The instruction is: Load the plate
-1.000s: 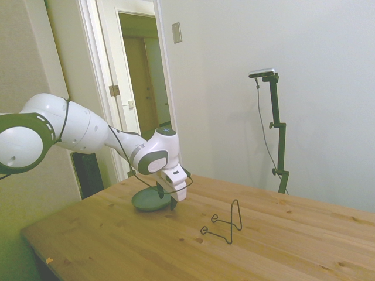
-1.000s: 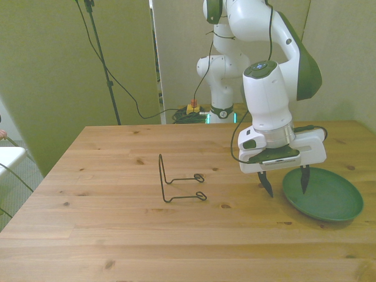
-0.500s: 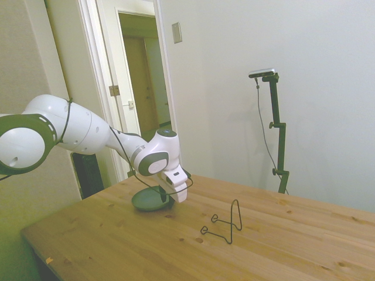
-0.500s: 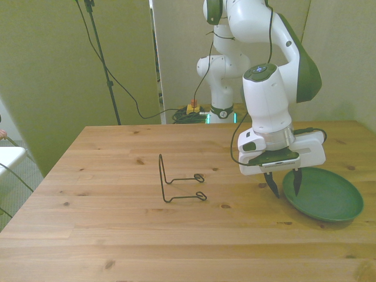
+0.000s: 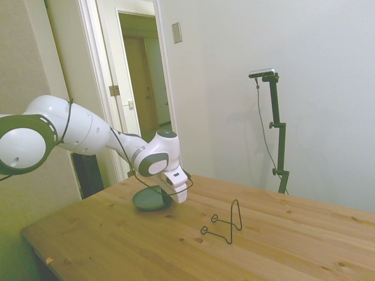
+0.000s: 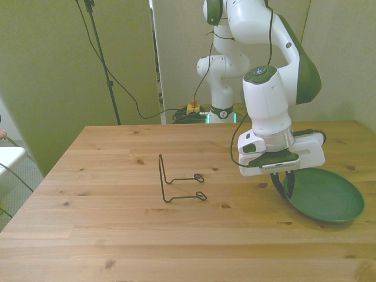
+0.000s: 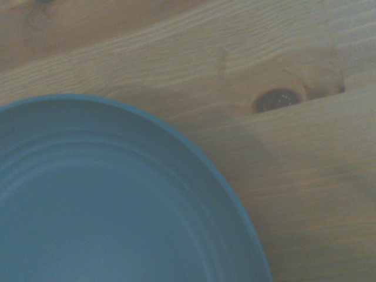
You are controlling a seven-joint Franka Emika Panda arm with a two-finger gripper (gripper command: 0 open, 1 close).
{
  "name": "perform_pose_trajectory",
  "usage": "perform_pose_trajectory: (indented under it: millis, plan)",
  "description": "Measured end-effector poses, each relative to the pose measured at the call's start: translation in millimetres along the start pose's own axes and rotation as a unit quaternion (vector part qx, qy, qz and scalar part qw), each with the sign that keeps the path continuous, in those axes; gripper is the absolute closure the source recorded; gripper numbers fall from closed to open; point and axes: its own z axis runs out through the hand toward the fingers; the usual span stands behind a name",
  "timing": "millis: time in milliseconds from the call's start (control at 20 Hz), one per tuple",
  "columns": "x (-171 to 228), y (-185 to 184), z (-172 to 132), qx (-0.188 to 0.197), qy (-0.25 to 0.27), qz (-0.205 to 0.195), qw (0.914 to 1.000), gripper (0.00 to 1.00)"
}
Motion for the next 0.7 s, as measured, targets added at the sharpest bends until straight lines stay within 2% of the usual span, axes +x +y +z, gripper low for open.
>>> perform_pose_trajectory:
  millis: [200, 400, 500, 700]
  plan:
    - [-1, -1, -6, 0.003, 0.002, -0.001, 1.0, 1.0]
    - [-7, -1, -27, 0.006, 0.002, -0.005, 1.0, 1.0]
    - [-15, 1, -47, -0.001, -0.002, -0.005, 1.0, 1.0]
    - [-30, 9, -106, -0.024, 0.01, -0.013, 0.9996, 1.0]
